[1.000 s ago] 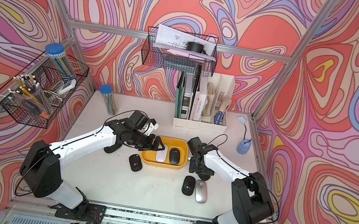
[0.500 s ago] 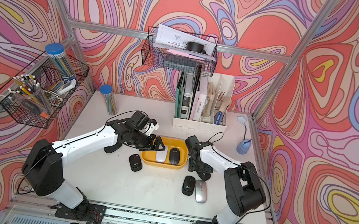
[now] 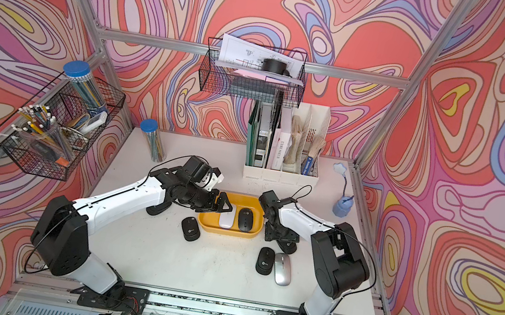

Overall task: Put the mouse in the storage box
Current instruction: Pick up the mouse from the center of the board.

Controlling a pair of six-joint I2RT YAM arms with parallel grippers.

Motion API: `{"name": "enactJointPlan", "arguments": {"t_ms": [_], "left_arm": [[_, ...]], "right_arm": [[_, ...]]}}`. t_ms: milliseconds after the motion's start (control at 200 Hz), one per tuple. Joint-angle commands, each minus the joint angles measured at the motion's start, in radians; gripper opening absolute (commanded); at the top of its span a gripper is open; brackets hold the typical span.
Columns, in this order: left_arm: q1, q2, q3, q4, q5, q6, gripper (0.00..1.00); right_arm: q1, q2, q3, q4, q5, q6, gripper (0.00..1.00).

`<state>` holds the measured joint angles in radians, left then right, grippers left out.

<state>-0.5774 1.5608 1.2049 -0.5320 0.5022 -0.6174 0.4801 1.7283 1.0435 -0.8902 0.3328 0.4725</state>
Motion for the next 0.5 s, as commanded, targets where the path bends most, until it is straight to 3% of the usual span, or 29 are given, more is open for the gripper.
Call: {"name": "enactJointPlan", "arguments": {"t_ms": [0,496], "left_arm": [[-0.006,0.0,0.018,-0.003,0.002,0.013,0.76],[-0.006,0.005,0.019,0.014,0.006,0.006,0.76]], "right_arm": [[-0.031,0.017,0.017,0.004,0.021,-0.008,0.81],[-0.228,0.062,-0.014,0.113,-0.12,-0.039,0.81]]}}
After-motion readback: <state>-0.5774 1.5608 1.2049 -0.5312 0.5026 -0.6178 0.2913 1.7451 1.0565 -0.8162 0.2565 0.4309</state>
